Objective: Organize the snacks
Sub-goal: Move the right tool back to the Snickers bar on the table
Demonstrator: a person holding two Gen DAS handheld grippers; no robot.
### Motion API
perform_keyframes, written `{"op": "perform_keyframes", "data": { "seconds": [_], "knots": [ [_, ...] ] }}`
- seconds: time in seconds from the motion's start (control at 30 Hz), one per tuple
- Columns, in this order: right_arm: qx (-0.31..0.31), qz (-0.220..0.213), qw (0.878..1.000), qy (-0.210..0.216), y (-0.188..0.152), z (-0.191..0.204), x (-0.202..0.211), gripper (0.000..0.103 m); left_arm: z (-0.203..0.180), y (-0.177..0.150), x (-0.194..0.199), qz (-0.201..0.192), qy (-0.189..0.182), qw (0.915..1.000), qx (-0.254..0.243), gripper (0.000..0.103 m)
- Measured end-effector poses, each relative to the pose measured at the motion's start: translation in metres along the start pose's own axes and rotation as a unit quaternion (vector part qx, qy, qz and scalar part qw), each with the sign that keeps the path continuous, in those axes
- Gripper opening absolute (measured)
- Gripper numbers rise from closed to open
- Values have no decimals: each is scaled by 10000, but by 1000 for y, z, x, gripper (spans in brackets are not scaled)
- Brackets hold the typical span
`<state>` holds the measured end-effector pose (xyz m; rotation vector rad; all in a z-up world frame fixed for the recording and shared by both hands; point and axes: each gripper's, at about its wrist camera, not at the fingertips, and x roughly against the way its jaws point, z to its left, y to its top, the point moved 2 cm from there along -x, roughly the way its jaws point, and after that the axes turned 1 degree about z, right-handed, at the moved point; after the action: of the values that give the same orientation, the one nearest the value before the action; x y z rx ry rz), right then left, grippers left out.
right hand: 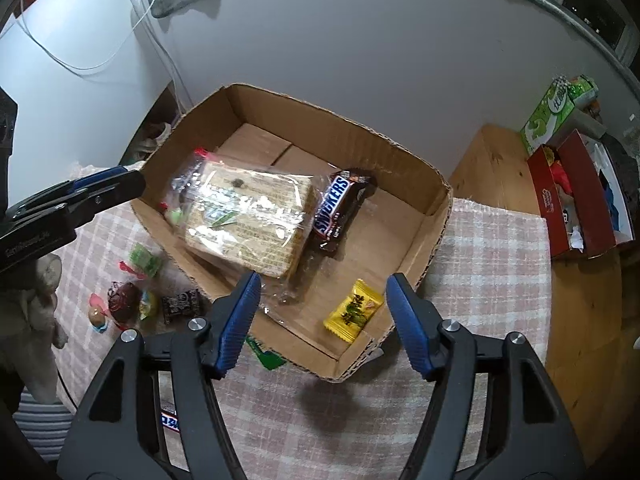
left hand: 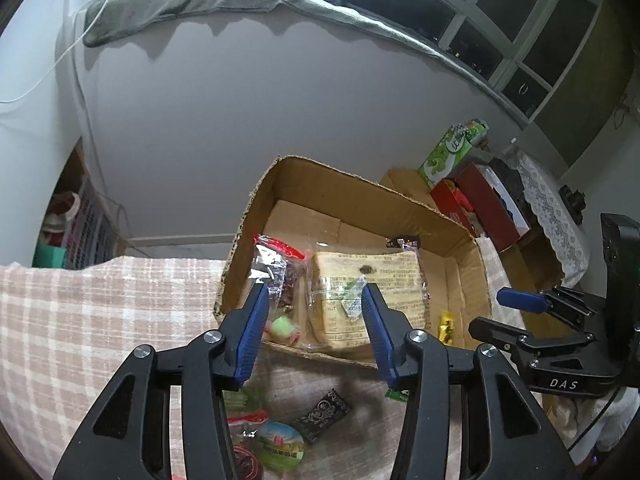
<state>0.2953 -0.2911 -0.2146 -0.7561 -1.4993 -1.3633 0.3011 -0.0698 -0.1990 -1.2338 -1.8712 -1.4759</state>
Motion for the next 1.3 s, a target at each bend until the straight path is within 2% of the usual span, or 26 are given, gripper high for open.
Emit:
{"op": "perform_keyframes", "data": {
  "seconds": [0.33,0.53,0.8,1.0,1.3],
  "knots": [
    [42,-85,9999,137,-6,11,10,68,9,-2,21,-153,49,9999,28,47],
    [146,-150,9990,399,-16,25,22,68,26,-13,48,-306,84,9993,201,47],
    [444,-43,9966,693,-36,46,29,68,64,-46,87,-424,271,9968,613,47],
    [701,96,9930,951,-52,66,30,68,86,-80,104,-304,420,9948,880,47],
    [1317,527,9807,1345,-80,103,18,68,99,-125,109,-142,380,9894,1393,47]
  ]
}}
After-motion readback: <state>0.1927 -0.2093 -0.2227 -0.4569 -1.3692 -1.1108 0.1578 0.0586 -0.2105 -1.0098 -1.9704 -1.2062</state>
